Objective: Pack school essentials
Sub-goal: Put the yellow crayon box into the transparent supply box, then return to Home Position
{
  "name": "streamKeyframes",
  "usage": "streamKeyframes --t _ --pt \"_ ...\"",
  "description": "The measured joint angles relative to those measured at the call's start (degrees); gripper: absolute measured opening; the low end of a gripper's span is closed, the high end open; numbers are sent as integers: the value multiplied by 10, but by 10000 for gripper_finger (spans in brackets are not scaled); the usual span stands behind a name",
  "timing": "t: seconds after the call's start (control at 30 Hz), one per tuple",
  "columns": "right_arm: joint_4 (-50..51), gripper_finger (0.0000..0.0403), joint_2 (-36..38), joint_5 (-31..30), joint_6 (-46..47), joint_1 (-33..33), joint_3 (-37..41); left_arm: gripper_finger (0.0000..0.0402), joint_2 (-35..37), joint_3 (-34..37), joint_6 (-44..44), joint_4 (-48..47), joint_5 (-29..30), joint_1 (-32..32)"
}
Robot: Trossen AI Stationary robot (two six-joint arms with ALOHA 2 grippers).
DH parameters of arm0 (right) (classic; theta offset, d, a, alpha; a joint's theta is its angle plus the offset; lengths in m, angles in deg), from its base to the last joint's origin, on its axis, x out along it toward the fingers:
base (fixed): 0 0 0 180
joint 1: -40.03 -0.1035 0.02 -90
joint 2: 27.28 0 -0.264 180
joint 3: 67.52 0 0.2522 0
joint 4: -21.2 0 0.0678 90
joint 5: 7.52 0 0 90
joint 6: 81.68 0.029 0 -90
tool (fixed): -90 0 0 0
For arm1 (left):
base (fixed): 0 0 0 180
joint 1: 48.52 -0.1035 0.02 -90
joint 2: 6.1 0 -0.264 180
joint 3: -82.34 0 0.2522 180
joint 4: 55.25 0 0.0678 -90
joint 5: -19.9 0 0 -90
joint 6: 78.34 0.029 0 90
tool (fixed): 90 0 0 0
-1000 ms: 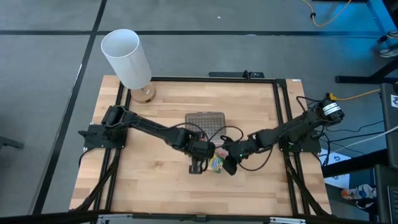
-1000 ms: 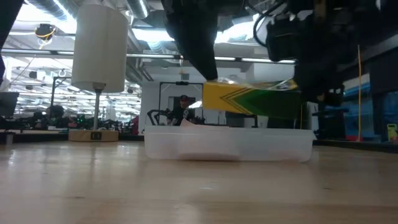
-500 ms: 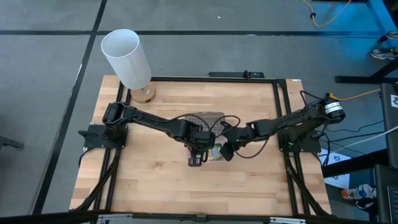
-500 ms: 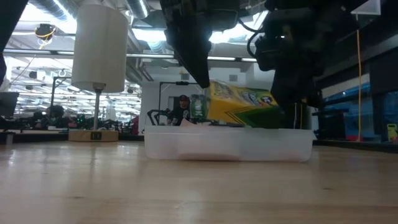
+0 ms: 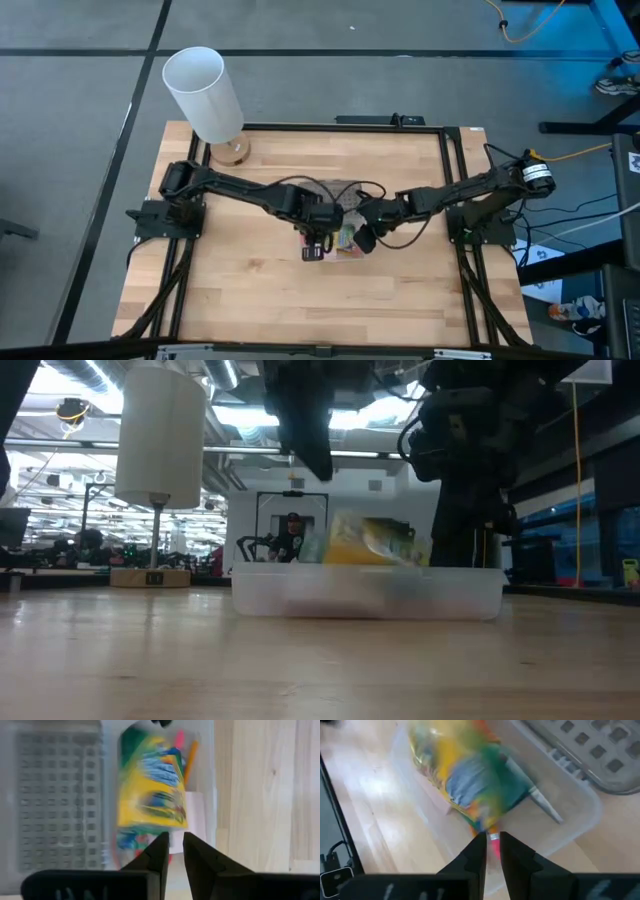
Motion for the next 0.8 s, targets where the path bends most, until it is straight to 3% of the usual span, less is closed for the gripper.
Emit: streamKeyframes --t 0.37,0.8 --pt "14 56 54 15 -3 11 0 55 61 0 -16 -60 15 -6" --pt "44 56 280 13 -78 -2 0 51 236 11 -41 -158 90 44"
